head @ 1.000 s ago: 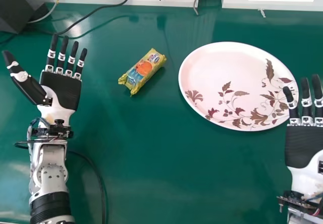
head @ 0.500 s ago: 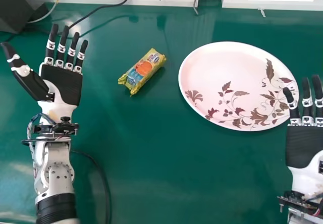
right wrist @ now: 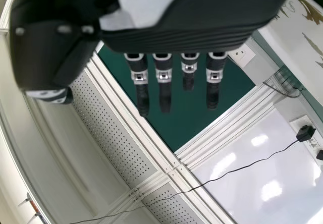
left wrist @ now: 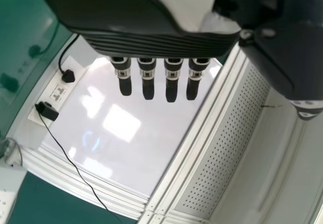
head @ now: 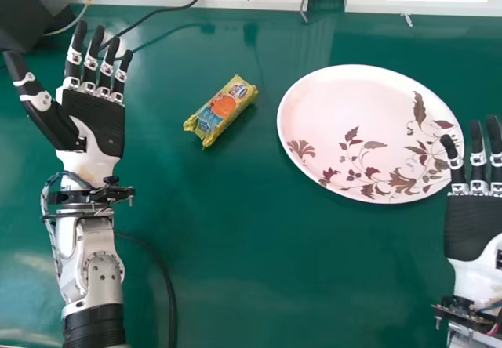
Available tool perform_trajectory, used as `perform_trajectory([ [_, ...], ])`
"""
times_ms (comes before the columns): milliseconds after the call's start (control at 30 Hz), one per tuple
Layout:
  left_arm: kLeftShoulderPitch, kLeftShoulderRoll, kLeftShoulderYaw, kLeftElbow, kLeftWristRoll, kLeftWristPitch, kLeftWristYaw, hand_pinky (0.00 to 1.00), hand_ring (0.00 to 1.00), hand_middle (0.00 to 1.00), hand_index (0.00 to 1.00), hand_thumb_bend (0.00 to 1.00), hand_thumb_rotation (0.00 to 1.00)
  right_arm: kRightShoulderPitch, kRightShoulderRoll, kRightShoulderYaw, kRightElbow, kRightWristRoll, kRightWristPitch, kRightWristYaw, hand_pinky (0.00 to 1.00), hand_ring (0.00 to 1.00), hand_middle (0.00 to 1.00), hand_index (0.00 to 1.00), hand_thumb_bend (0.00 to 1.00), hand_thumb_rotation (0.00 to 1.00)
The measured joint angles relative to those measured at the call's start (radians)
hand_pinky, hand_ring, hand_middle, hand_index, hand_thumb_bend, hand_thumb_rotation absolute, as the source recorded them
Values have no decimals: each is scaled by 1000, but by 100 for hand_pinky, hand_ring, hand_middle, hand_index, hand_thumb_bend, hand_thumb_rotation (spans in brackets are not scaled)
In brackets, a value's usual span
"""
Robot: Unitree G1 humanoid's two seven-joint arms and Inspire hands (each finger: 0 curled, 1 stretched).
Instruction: Pick up biscuit and place it in the plate
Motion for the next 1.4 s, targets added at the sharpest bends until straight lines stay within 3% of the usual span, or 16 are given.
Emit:
perform_trajectory([
  [167,1,-2,-17,-18,23,-24,19,100,100,100,98,100,69,0,0,0,0,0,-1,0,81,87,87,83,77,47],
  [433,4,6,-47,-47,77,-38,45,100,100,100,99,100,69,0,0,0,1,-1,-2,1,78,88,89,85,79,43],
  [533,5,21,-65,-48,132,-70,67,100,100,100,98,100,68,0,0,0,1,-1,-3,1,77,89,91,86,82,43],
  [667,5,46,-83,-44,230,-161,81,100,100,100,98,100,69,0,0,0,1,-1,-4,1,77,91,92,86,69,42],
  [800,0,70,-96,-31,265,-211,81,100,100,100,98,100,69,0,0,1,1,-3,-5,1,79,91,92,86,64,36],
  [967,-12,89,-107,-3,374,-265,152,100,100,100,99,100,69,0,0,2,2,-4,-5,1,72,86,89,85,73,40],
  [1133,-10,110,-124,-43,514,-257,255,100,100,100,98,100,70,0,0,1,2,-4,-6,2,75,86,89,87,79,42],
  [1400,4,155,-168,-117,550,-186,276,100,100,100,99,100,68,0,0,2,4,-3,-7,7,79,91,94,89,86,42],
])
